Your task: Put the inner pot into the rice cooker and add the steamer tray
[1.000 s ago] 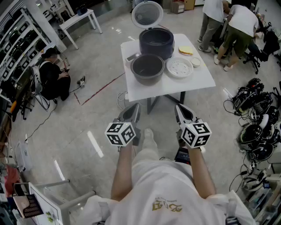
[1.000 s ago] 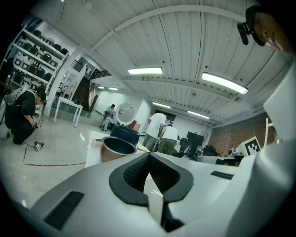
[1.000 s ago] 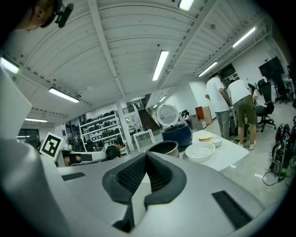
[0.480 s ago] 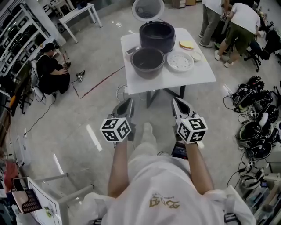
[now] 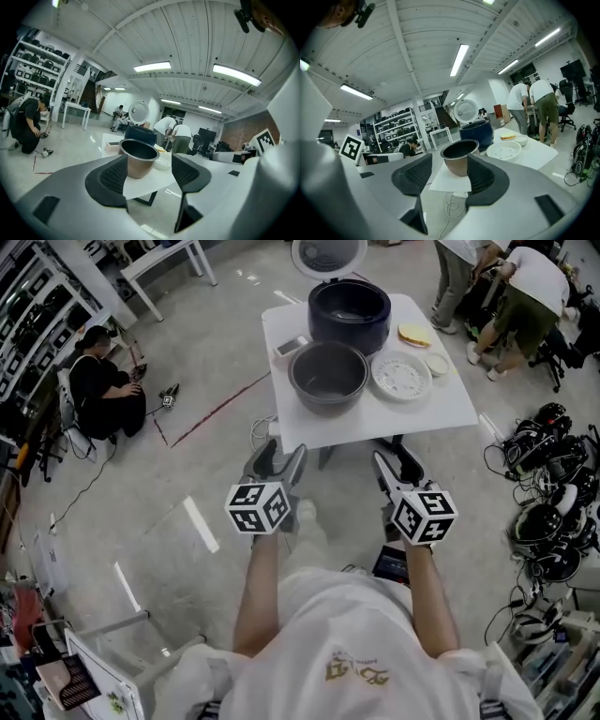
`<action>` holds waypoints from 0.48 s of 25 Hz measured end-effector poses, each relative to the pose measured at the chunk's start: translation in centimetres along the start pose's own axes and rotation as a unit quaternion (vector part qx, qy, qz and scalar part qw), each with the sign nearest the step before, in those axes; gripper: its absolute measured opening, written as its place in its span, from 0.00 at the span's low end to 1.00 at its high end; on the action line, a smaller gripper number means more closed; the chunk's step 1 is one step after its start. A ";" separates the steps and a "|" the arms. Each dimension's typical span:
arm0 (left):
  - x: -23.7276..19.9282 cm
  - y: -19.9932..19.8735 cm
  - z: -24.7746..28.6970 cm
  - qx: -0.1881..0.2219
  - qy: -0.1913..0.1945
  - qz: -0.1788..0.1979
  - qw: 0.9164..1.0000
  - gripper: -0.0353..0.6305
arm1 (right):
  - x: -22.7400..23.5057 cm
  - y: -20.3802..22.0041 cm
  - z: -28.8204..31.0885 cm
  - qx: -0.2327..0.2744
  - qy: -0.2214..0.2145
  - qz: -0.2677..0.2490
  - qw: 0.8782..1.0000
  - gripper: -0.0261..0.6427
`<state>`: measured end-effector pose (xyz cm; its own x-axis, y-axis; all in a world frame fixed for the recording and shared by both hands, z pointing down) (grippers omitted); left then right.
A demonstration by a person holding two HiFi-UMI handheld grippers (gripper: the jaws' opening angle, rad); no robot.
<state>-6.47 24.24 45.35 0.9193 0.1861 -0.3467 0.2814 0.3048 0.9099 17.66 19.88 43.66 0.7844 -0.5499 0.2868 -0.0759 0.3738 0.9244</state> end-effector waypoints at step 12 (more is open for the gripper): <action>-12.2 -4.2 14.5 -0.078 0.054 -0.007 0.995 0.50 | 2.5 -1.6 16.9 -0.027 0.080 0.041 0.996 0.37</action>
<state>-14.86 7.17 49.03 0.8781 0.2779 -0.3896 0.2401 0.4483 0.8610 9.33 5.23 47.15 0.8650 -0.3921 0.3131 -0.1138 0.4544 0.8835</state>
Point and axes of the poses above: the fingertips, and each gripper's own axes: z forward along the fingers, x to its right, y out of its underside, the point moved 5 cm from there along -z, backward along the fingers, and after that the axes turned 4 degrees about y, right-handed, at the moved point
